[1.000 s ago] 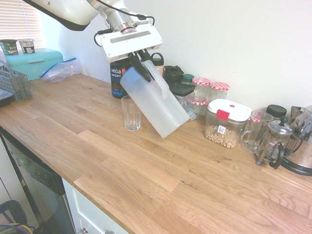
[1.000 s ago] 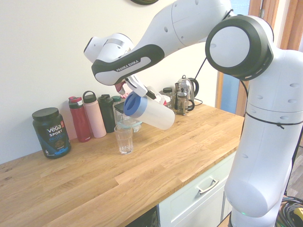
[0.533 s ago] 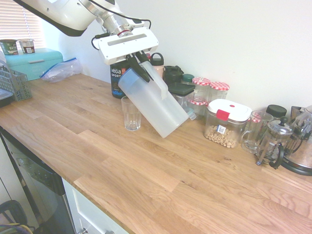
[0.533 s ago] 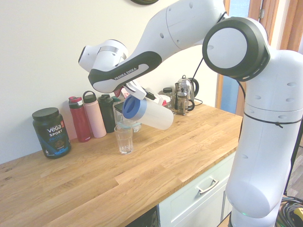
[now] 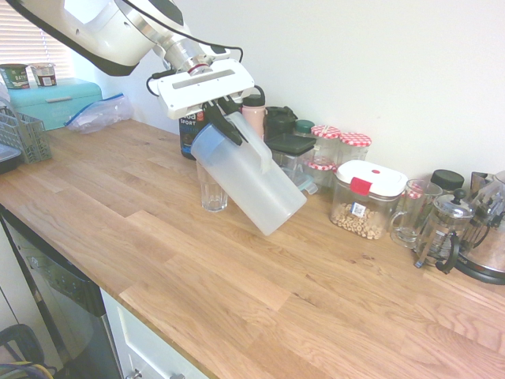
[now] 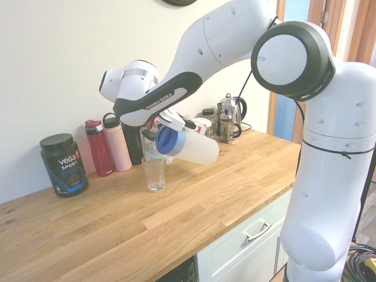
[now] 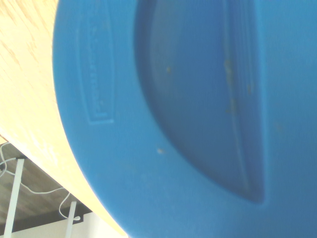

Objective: Pour me some water

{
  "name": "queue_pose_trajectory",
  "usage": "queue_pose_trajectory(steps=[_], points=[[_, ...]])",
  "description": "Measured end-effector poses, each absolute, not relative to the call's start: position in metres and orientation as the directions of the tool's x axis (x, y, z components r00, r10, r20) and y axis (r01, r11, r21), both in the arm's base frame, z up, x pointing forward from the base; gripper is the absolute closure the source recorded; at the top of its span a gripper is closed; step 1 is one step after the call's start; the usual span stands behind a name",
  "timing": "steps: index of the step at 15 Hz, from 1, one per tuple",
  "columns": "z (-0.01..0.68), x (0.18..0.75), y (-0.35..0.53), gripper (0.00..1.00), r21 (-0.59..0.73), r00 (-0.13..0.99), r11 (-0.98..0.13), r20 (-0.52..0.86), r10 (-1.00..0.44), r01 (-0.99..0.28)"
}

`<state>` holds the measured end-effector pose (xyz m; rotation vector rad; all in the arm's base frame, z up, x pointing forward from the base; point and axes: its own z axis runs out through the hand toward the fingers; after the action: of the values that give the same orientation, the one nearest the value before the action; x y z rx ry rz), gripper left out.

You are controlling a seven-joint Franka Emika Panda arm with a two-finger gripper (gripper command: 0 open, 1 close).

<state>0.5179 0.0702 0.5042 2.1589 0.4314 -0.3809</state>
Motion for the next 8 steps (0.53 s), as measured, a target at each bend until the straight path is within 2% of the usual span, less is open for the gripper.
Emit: queue_pose_trajectory(steps=[5,8], points=[[0.517,0.516,0.065,1.00,0.708,0.911,-0.580,-0.376,0.171,0.401],[0.562,0.501,0.038,1.00,0.664,0.951,-0.684,-0.262,0.165,0.302]])
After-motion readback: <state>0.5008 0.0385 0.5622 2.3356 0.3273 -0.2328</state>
